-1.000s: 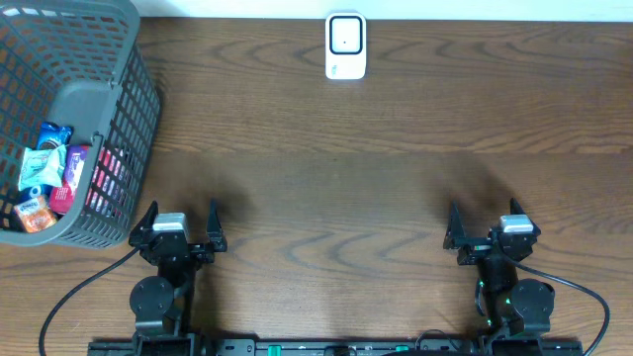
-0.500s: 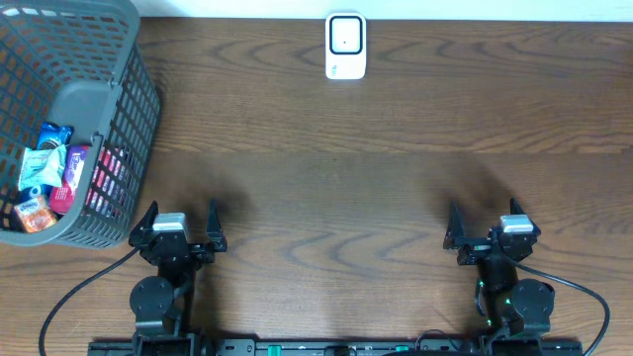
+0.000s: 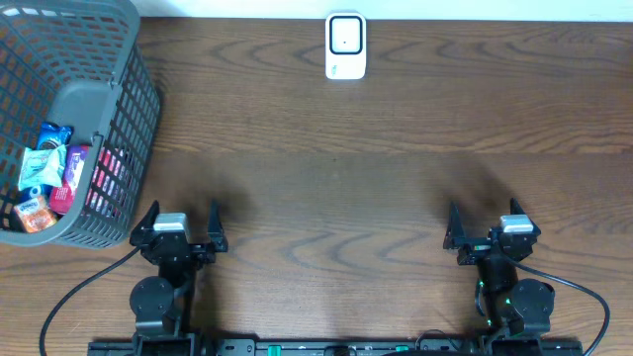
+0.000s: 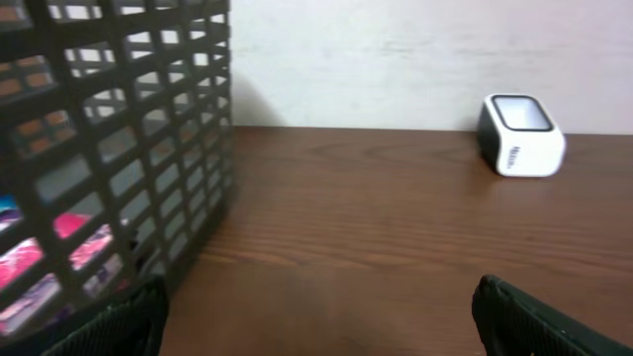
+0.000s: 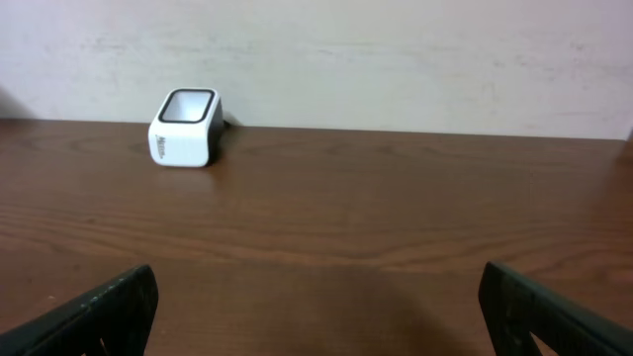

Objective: Scan the item barcode
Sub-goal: 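Move the left gripper up and over into the grey basket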

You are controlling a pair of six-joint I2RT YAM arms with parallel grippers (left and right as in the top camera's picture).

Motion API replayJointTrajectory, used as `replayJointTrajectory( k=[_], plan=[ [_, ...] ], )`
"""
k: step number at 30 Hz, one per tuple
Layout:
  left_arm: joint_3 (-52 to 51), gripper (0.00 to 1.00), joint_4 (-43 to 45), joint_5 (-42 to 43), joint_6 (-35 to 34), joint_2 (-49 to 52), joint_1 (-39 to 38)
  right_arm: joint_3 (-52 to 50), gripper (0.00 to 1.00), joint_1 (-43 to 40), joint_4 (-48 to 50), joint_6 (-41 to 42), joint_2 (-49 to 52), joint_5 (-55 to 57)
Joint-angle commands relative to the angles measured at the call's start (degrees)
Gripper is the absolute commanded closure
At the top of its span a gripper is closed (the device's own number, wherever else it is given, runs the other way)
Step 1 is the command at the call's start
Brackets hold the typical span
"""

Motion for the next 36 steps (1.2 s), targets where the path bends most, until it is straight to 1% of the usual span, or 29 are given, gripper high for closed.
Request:
replayJointTrajectory(
  k=[1, 5, 7, 11, 15, 18, 19, 20, 21, 25, 27, 30, 36],
  plan=[
    [-0.66, 0.02, -0.83, 13.97, -3.82, -0.42, -0.17, -0.09, 0.01, 0.02, -0.24, 0.57, -0.28, 0.26],
    [-0.66, 0.02, 2.95, 30.10, -6.51, -0.39, -0.17, -0.09, 0.01, 0.02, -0.24, 0.59, -0.28, 0.28],
    [-0.66, 0.02, 2.58, 33.53, -6.54, -0.42, -0.17, -0.09, 0.01, 0.02, -0.24, 0.57, -0.28, 0.26],
    [-0.66, 0.02, 0.85, 34.01, -6.51, -0.39, -0.17, -0.09, 0.01, 0.02, -0.24, 0.59, -0.28, 0.26],
    [-0.66, 0.02, 2.45, 33.99, -6.86, -0.39, -0.17, -0.09, 0.01, 0.02, -0.24, 0.57, -0.28, 0.26],
    [0.00, 0.02, 9.40, 33.97, -14.29, -0.39, -0.17, -0.09, 0.01, 0.02, -0.24, 0.57, -0.28, 0.26],
    [0.55, 0.02, 11.43, 33.97, -15.63, -0.39, -0.17, -0.09, 0.01, 0.02, -0.24, 0.57, -0.28, 0.28],
    [1.84, 0.02, 13.77, 33.75, -16.24, -0.39, -0.17, -0.09, 0.01, 0.02, -0.24, 0.57, -0.28, 0.26],
    [2.89, 0.02, 14.32, 32.96, -16.26, -0.39, -0.17, -0.09, 0.01, 0.02, -0.24, 0.59, -0.28, 0.26],
    [9.68, 0.02, 13.79, 26.77, -15.89, 1.88, -0.17, -0.09, 0.01, 0.02, -0.24, 0.59, -0.28, 0.26],
    [13.64, 0.02, 13.38, 25.51, -15.08, 4.90, -0.17, -0.09, 0.01, 0.02, -0.24, 0.59, -0.28, 0.28],
    [21.40, 0.02, 7.67, 24.22, -15.13, 11.93, -0.17, -0.09, 0.01, 0.02, -0.24, 0.57, -0.28, 0.26],
    [39.04, 0.02, -15.21, 24.26, -15.10, 30.93, -0.17, -0.09, 0.01, 0.02, -0.24, 0.57, -0.28, 0.26]
  ],
)
